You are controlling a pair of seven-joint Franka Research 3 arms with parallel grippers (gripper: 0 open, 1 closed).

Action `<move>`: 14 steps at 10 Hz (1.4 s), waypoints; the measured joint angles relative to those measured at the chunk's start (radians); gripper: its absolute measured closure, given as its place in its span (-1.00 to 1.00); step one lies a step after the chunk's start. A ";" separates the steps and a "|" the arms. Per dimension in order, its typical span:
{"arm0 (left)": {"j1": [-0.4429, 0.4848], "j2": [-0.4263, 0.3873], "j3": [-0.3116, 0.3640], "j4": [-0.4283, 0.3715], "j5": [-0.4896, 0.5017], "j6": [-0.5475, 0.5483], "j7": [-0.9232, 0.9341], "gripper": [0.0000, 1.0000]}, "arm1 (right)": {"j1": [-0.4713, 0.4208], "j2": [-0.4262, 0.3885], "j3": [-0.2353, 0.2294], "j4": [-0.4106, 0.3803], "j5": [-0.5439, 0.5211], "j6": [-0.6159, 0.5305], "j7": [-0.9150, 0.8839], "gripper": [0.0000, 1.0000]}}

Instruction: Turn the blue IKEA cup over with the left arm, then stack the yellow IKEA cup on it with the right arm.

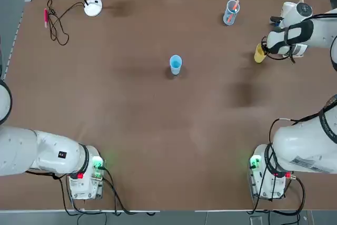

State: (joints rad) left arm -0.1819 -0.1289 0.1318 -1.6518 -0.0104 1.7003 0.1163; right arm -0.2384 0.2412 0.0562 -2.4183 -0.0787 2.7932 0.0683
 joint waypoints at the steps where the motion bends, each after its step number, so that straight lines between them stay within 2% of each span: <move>1: 0.000 0.001 0.000 0.000 0.000 -0.018 0.000 -0.98 | 0.001 0.000 0.004 0.005 0.000 0.000 0.019 0.92; 3: 0.002 0.002 0.005 0.002 0.006 -0.037 0.000 -0.98 | 0.008 0.000 0.036 0.027 0.000 -0.020 0.100 0.92; 4: 0.003 0.002 0.007 0.010 0.009 -0.037 0.000 -0.98 | 0.014 0.000 0.068 0.053 0.001 -0.069 0.158 0.92; 9: 0.075 0.061 0.014 0.062 0.011 -0.039 0.000 -0.98 | 0.077 -0.003 0.278 0.241 0.006 -0.287 0.511 0.92; 11: 0.074 0.082 0.011 0.080 0.011 -0.040 0.000 -0.98 | 0.120 -0.003 0.354 0.317 0.064 -0.334 0.624 0.92; 14: 0.083 0.083 0.011 0.089 0.011 -0.049 0.000 -0.98 | 0.229 0.002 0.405 0.415 0.080 -0.359 0.809 0.92</move>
State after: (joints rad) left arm -0.0987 -0.0459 0.1428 -1.5628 0.0006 1.6515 0.1158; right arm -0.0099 0.2428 0.4613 -2.0031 0.0010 2.4347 0.8773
